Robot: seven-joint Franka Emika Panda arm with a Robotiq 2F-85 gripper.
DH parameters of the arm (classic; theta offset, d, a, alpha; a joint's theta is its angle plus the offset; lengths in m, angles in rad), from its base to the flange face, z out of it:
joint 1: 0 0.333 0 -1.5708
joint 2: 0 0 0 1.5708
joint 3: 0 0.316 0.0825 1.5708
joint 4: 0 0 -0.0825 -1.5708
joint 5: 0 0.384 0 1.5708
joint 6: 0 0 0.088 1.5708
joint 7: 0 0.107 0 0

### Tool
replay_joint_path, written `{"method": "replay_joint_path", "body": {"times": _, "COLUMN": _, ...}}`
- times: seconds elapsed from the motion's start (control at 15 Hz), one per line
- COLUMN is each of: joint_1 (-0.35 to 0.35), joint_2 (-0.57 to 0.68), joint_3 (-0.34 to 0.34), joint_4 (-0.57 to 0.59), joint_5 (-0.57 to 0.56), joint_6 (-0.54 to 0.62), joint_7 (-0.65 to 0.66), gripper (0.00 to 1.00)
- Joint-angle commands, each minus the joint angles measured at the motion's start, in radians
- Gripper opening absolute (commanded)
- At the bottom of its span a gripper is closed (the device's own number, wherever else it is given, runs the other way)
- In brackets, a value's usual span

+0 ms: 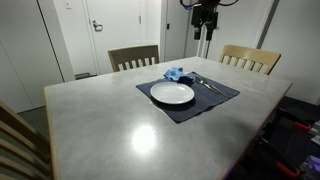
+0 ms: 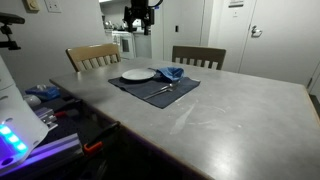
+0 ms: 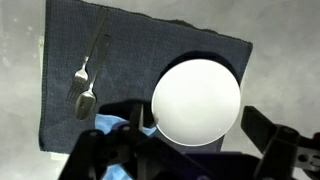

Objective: Pick up the blue towel from the table and wipe the white plate.

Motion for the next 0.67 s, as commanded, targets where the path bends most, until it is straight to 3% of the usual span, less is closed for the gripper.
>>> {"method": "replay_joint_path", "body": {"times": 0.0, "joint_1": -0.028, "joint_2": 0.098, "joint_3": 0.004, "joint_4": 0.095, "joint_5": -0.009, "joint_6": 0.004, "joint_7": -0.025, "gripper": 1.0}}
{"method": "replay_joint_path", "body": {"times": 0.6, "joint_1": -0.079, "joint_2": 0.254, "joint_3": 0.002, "joint_4": 0.258, "joint_5": 0.018, "joint_6": -0.006, "joint_7": -0.07, "gripper": 1.0}}
